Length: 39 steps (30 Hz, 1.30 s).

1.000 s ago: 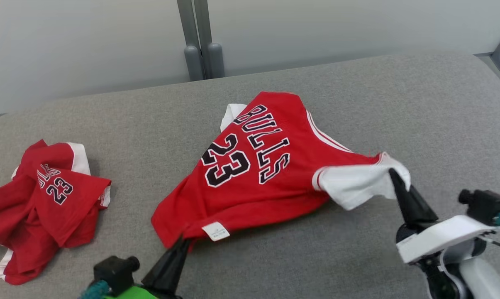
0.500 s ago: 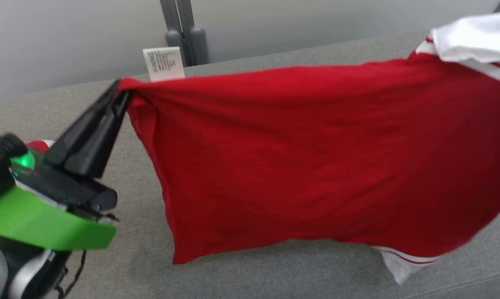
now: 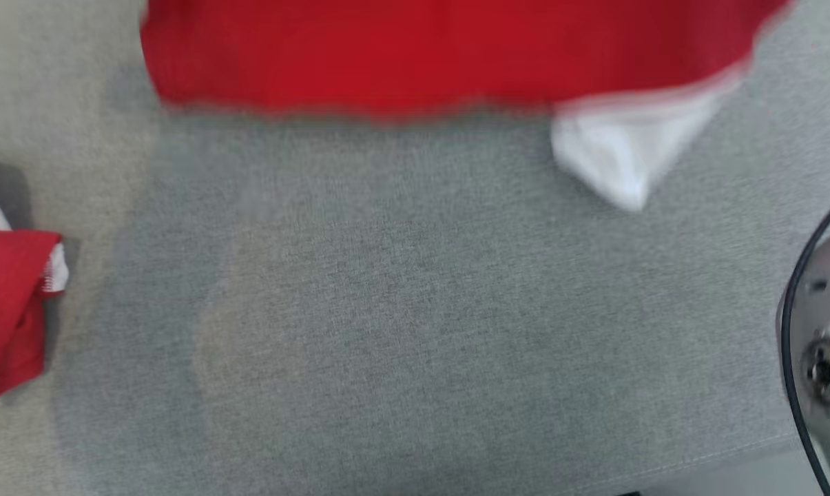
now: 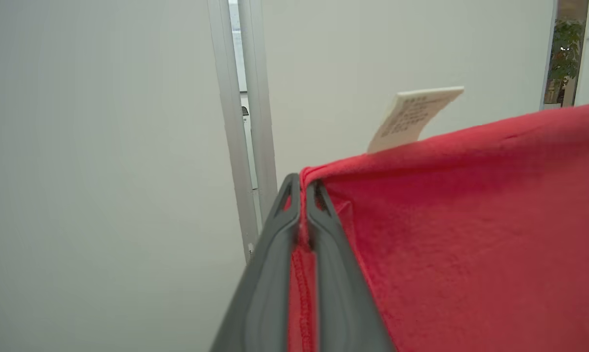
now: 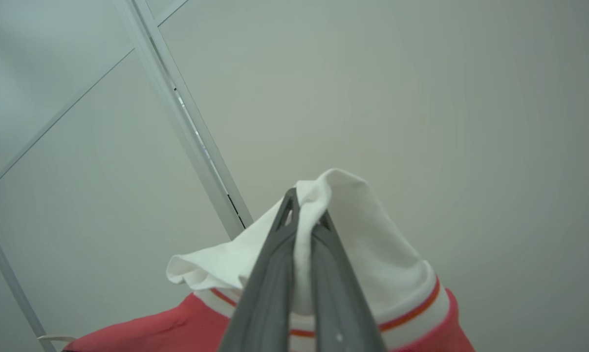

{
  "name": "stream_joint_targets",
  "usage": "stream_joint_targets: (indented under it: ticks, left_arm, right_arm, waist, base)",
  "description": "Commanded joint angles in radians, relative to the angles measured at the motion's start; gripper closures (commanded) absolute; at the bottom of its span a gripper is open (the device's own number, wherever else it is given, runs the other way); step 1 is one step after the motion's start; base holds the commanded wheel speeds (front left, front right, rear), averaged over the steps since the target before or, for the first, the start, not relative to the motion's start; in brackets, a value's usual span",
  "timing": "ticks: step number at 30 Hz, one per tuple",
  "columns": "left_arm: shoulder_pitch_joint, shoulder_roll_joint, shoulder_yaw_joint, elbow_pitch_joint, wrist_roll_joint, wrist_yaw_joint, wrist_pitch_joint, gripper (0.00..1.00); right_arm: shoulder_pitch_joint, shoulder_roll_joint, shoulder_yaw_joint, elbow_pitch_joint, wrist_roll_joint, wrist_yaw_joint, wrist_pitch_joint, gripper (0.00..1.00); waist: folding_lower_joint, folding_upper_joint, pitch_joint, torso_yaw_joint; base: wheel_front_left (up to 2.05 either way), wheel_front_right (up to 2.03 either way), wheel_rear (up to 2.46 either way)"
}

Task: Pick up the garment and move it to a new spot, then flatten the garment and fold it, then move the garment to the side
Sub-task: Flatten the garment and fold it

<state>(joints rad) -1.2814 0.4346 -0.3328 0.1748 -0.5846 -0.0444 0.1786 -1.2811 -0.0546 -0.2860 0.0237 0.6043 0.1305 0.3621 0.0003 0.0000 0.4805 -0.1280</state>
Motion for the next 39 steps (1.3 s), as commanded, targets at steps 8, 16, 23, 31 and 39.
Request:
stream_joint_targets:
  ticks: [8, 16, 23, 31, 39]
  left_arm:
    - [-0.149, -0.065, -0.048, 0.351, 0.088, -0.063, -0.315, 1.00]
    - [0.199, -0.060, -0.132, 0.459, 0.053, -0.086, -0.437, 1.00]
    - [0.627, -0.094, -0.094, 0.305, 0.080, -0.083, -0.444, 1.00]
    - [1.096, -0.168, -0.030, 0.093, 0.152, -0.042, -0.444, 1.00]
    - [1.394, -0.215, -0.023, -0.027, 0.117, -0.014, -0.432, 1.00]
  right_arm:
    - [-0.087, 0.003, 0.129, 0.231, 0.041, 0.001, -0.231, 1.00]
    - [0.376, -0.011, 0.212, 0.200, 0.121, 0.001, -0.310, 1.00]
    - [0.849, -0.042, 0.289, 0.064, 0.264, 0.001, -0.364, 1.00]
    - [1.273, -0.070, 0.277, -0.016, 0.352, 0.000, -0.413, 1.00]
    - [1.493, -0.079, 0.236, -0.013, 0.363, 0.000, -0.407, 1.00]
  waist:
    - [-0.0003, 0.0000, 0.208, -0.016]
    - [-0.0003, 0.0000, 0.100, -0.013]
    - [-0.0003, 0.0000, -0.058, -0.001]
    - [-0.0003, 0.0000, -0.220, 0.005]
    - [-0.0003, 0.0000, -0.245, -0.007]
  base:
    - [0.00, 0.00, 0.00]
    - [0.00, 0.00, 0.00]
    - [0.00, 0.00, 0.00]
    - [0.00, 0.00, 0.00]
    - [0.00, 0.00, 0.00]
